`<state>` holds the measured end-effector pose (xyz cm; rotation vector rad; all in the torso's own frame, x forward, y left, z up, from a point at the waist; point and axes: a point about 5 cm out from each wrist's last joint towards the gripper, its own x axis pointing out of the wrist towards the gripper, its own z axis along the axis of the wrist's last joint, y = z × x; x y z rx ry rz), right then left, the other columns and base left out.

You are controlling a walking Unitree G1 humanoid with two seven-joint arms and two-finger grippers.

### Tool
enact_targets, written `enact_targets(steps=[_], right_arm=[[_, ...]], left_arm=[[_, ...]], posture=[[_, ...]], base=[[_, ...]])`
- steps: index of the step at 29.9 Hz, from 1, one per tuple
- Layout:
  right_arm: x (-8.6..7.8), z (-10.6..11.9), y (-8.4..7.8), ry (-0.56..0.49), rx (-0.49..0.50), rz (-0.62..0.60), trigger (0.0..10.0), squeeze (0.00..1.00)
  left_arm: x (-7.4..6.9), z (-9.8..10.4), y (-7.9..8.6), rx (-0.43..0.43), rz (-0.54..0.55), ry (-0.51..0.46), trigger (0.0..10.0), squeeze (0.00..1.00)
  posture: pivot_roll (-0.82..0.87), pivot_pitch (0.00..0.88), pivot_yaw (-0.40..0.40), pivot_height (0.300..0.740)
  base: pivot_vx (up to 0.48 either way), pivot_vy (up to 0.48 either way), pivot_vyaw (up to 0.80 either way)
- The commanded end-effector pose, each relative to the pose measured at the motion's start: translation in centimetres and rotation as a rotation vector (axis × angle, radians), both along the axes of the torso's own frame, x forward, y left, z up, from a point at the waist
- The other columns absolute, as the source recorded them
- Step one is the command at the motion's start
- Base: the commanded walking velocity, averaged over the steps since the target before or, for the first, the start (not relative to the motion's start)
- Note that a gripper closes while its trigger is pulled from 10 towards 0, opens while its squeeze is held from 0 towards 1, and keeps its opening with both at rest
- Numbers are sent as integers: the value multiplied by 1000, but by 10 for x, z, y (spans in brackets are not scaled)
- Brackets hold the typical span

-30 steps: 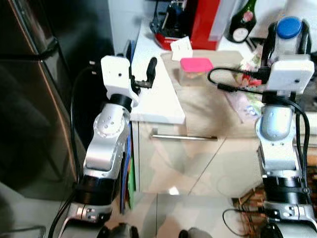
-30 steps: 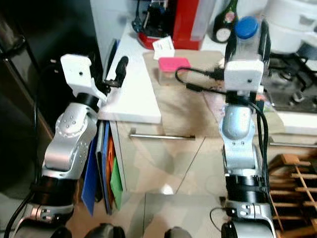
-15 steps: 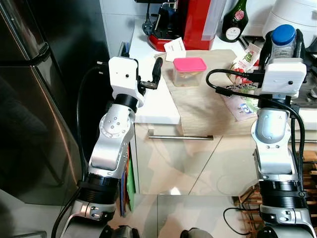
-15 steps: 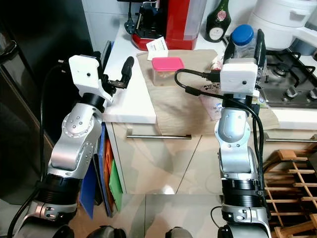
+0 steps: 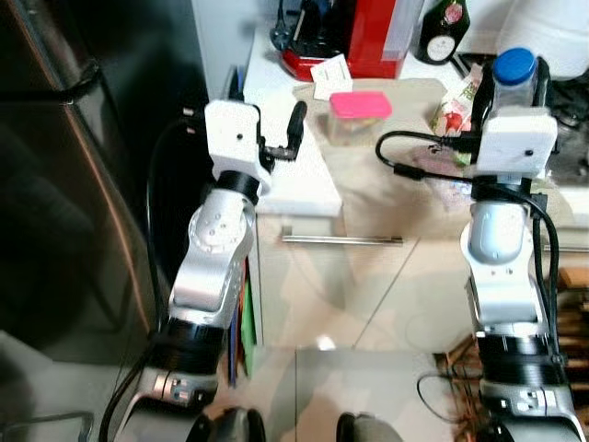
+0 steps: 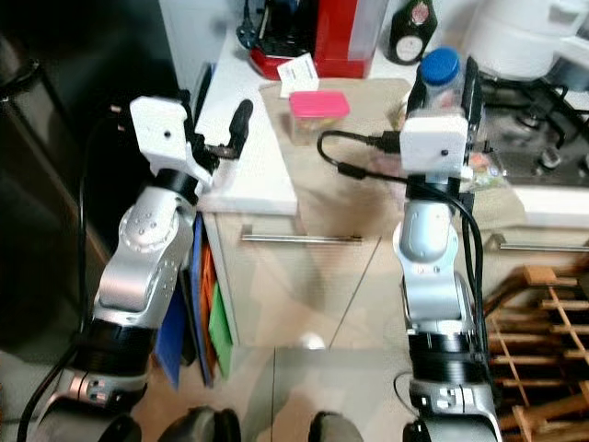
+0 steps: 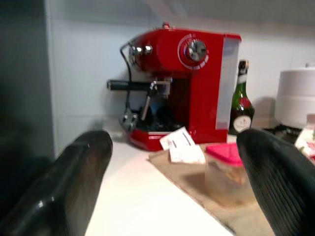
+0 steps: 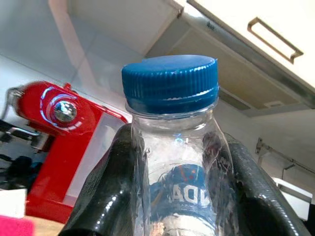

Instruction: Restocking fridge

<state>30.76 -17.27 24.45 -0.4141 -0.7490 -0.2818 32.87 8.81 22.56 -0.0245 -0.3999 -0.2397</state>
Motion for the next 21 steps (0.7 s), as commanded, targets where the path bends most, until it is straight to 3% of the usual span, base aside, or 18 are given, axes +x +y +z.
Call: enact_targets(steps=[1,14,21], right_arm=[[0,9,1,-31,-8,8,0,0],[1,6,2,-8,-17,22,0,0],[13,-24,-3,210,112,95,0,0]], left_arm=[[1,1,0,-2,0,-4,10000,0],[2,-1,-2,0,-10,-2,10000,0],[1,-3,-4,-2,-16,4,10000,0]], posture=[[-80,0,0,740],[-85,0,-5,740],[-88,0,-6,740]], base=[[-349,0,0],[-329,0,0],[-322,0,0]])
